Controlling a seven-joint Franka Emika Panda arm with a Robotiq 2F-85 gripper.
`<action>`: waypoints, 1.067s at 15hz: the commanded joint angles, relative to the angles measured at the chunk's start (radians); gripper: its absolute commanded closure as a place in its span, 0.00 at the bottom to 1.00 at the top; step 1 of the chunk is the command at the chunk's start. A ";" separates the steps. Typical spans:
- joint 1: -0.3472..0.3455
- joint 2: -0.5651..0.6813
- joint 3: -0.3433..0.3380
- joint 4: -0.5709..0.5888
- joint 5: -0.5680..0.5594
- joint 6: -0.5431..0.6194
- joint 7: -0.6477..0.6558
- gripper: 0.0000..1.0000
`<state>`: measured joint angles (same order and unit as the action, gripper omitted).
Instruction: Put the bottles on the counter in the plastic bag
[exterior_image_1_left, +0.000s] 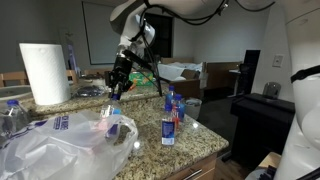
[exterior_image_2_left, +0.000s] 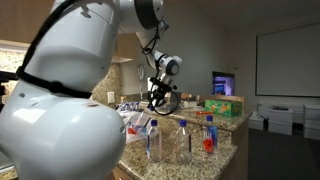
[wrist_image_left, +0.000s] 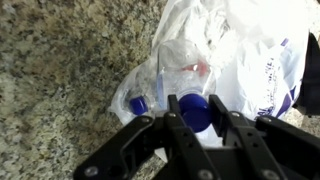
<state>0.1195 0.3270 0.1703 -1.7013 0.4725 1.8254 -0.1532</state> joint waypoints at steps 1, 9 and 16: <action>0.002 0.098 0.024 0.107 0.031 -0.018 -0.005 0.91; 0.021 0.287 0.107 0.277 0.060 -0.124 -0.016 0.91; 0.063 0.427 0.114 0.452 0.028 -0.376 0.032 0.39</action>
<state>0.1743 0.7004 0.2813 -1.3431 0.5076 1.5548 -0.1481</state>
